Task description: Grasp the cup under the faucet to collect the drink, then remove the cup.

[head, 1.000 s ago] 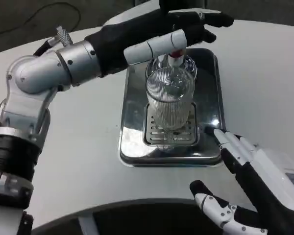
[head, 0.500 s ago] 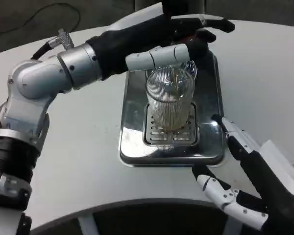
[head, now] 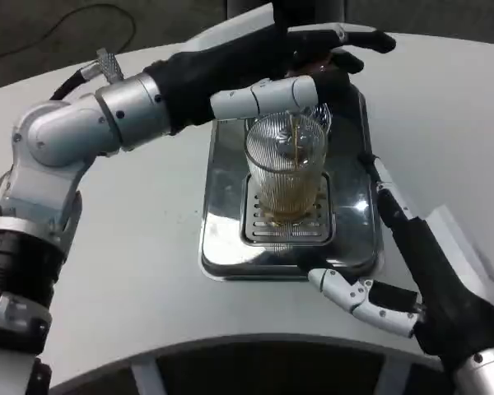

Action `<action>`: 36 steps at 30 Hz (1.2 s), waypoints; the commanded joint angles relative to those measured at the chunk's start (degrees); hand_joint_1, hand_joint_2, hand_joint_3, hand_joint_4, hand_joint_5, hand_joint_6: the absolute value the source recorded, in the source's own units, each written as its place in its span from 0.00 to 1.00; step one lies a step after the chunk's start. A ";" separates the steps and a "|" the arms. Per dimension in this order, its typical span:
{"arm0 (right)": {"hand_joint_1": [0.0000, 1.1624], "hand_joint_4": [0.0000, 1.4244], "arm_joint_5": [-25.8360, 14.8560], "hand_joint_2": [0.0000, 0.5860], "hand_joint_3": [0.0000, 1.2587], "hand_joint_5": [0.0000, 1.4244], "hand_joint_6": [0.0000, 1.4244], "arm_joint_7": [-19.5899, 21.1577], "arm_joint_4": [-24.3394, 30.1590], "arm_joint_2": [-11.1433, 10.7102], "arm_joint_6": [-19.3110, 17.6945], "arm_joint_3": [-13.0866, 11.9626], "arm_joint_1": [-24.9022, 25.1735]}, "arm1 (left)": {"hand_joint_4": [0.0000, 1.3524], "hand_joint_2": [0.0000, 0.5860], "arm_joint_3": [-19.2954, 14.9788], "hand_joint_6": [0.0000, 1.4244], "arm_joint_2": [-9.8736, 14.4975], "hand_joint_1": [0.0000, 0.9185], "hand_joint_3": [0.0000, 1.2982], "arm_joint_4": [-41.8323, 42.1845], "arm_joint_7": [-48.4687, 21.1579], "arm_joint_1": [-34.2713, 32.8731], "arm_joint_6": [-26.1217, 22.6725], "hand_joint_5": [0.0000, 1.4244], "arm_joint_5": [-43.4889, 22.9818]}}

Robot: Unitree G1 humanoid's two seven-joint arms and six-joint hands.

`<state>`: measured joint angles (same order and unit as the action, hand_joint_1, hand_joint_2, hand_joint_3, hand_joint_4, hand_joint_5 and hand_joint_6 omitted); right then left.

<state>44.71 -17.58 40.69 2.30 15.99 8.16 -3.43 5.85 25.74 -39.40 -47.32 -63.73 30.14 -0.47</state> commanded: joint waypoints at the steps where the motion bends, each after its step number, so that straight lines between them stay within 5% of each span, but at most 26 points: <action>1: 0.56 0.00 -2.77 0.40 0.00 0.03 0.00 3.52 -3.06 -0.28 -0.98 0.87 2.19 | 0.07 0.17 0.98 0.08 0.61 0.00 0.14 1.14 -1.72 1.92 -0.28 0.12 0.55; 13: 0.63 0.00 -10.53 0.37 0.00 0.06 0.00 9.37 -13.43 -1.02 -0.59 0.38 10.84 | 0.08 0.20 0.53 0.08 1.41 0.00 0.14 2.41 -1.74 2.23 -0.79 0.12 0.26; 36: 0.64 0.00 -14.80 0.37 0.00 0.06 0.00 19.15 -25.91 -1.95 -1.70 1.30 18.15 | 0.09 0.22 0.49 0.08 2.14 0.00 0.15 2.97 -2.27 2.00 0.02 0.13 -0.06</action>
<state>30.53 0.40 16.24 0.32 15.48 8.93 13.83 5.59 27.05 -36.69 -47.70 -63.07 29.57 -1.03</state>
